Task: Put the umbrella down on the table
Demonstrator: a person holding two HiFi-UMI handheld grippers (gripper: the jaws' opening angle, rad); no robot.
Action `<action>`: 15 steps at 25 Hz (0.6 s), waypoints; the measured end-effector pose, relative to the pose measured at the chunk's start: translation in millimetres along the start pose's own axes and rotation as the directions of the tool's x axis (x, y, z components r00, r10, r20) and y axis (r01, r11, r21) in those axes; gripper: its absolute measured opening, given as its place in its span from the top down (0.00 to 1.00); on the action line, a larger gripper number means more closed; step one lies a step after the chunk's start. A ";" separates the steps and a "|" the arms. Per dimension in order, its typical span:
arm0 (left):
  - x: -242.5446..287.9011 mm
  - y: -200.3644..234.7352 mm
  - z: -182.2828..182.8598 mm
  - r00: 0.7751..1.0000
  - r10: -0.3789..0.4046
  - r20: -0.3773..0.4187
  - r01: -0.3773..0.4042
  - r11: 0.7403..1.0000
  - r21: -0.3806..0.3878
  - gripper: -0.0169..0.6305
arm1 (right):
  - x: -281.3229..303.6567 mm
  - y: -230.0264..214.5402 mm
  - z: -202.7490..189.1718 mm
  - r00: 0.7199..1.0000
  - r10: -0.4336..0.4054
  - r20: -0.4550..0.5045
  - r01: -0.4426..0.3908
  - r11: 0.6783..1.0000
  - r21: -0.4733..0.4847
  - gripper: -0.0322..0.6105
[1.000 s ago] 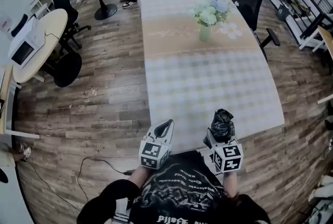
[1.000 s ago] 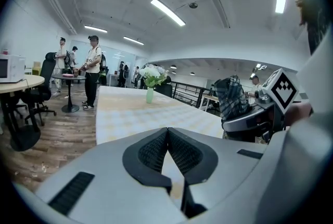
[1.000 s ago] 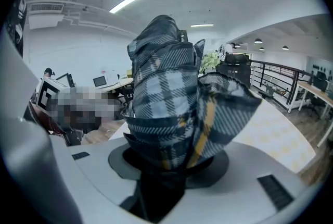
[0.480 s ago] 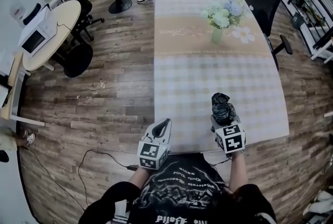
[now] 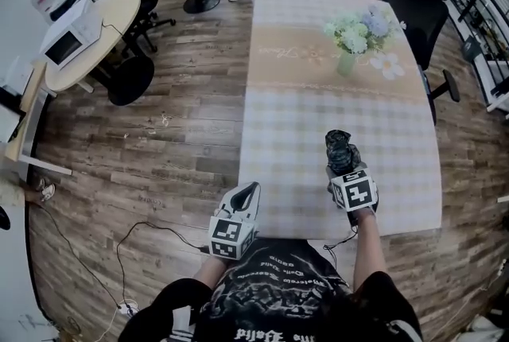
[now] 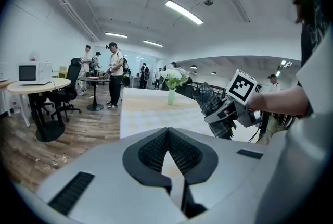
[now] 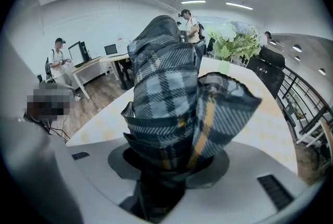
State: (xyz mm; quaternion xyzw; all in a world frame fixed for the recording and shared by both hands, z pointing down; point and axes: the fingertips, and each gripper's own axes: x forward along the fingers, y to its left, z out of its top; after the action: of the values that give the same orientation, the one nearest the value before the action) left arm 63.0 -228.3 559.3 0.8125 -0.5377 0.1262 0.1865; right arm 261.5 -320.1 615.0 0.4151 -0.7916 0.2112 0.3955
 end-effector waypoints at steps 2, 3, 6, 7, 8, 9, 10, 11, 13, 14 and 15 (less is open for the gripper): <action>-3.2 0.3 -2.3 1.000 0.015 0.002 -0.015 1.000 -0.004 0.94 | 6.3 -2.4 -0.5 1.000 0.011 -0.015 -0.011 1.000 -0.001 0.67; -7.3 -0.2 -5.1 1.000 0.022 0.005 -0.022 1.000 -0.005 0.94 | 8.6 -1.4 -2.3 1.000 0.016 -0.022 -0.016 1.000 -0.006 0.67; -16.7 0.4 -11.0 0.999 0.045 0.008 -0.045 0.999 -0.013 0.94 | 16.3 0.0 -0.2 0.999 0.022 -0.048 -0.023 0.999 -0.033 0.67; -14.6 3.3 -9.4 0.999 0.053 0.006 -0.053 0.998 -0.018 0.94 | 21.3 -2.9 5.8 0.998 0.023 -0.058 -0.025 0.999 -0.041 0.67; -10.3 7.0 -6.1 0.998 0.061 0.004 -0.061 0.998 -0.022 0.94 | 27.7 -7.1 13.4 0.997 0.025 -0.069 -0.029 0.998 -0.048 0.67; -5.1 10.9 -2.1 0.998 0.068 0.002 -0.068 0.997 -0.027 0.94 | 34.5 -11.5 21.1 0.996 0.029 -0.079 -0.033 0.998 -0.054 0.67; -0.7 14.0 1.6 0.997 0.075 0.001 -0.074 0.997 -0.030 0.94 | 40.7 -15.3 27.6 0.995 0.034 -0.089 -0.039 0.997 -0.059 0.67; 2.1 16.1 4.3 0.997 0.080 0.000 -0.080 0.996 -0.031 0.94 | 46.0 -18.1 31.9 0.994 0.040 -0.100 -0.046 0.997 -0.062 0.67; 3.1 18.4 6.5 0.996 0.091 -0.001 -0.091 0.995 -0.033 0.94 | 54.1 -21.1 35.2 0.991 0.050 -0.122 -0.058 0.996 -0.061 0.67; 2.2 19.4 6.7 0.995 0.098 0.000 -0.098 0.995 -0.033 0.94 | 57.5 -21.9 35.5 0.990 0.054 -0.130 -0.062 0.996 -0.058 0.67; 0.8 20.8 6.4 0.994 0.106 0.000 -0.106 0.994 -0.035 0.94 | 60.8 -22.5 35.5 0.989 0.057 -0.138 -0.065 0.996 -0.054 0.67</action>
State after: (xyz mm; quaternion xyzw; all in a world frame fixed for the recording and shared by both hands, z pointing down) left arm 44.1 -239.1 557.4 0.7796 -0.5823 0.1260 0.1932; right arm 243.2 -386.1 642.7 0.3637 -0.7809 0.2278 0.4539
